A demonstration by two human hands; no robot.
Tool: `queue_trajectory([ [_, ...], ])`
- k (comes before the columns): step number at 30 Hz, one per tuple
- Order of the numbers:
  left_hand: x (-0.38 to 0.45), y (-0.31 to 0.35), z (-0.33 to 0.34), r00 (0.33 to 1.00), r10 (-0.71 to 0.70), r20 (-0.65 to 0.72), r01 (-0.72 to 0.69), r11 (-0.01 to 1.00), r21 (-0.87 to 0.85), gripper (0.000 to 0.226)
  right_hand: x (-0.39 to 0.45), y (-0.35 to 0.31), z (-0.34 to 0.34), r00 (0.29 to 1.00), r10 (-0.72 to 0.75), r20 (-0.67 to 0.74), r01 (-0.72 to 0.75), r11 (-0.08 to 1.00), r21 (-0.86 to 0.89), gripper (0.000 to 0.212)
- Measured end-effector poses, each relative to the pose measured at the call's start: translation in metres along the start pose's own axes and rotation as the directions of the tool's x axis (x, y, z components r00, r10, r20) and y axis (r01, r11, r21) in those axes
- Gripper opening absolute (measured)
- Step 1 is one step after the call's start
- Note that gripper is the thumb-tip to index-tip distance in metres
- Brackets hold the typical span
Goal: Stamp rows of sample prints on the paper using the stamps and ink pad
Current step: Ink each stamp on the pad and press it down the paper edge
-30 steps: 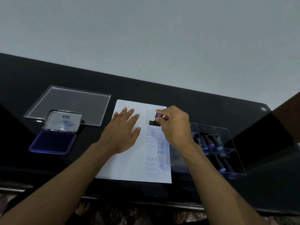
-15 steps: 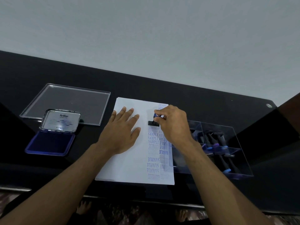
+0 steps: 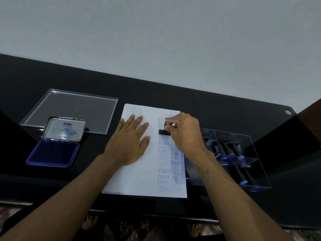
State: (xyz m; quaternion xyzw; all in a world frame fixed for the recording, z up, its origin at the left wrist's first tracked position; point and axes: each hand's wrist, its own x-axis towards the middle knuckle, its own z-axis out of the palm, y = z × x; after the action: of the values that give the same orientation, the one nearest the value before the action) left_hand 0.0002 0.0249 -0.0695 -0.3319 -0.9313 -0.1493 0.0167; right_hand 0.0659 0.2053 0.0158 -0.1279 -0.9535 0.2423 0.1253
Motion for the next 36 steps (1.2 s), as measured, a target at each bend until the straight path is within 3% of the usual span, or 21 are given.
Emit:
queue_trajectory([
  [36,-0.0004,-0.0009,0.0024,1.000,-0.003,-0.012,0.003,1.000,0.009,0.076,0.0084,-0.0006,-0.0023,1.000,-0.015,0.006,0.016,0.997,-0.075,0.018],
])
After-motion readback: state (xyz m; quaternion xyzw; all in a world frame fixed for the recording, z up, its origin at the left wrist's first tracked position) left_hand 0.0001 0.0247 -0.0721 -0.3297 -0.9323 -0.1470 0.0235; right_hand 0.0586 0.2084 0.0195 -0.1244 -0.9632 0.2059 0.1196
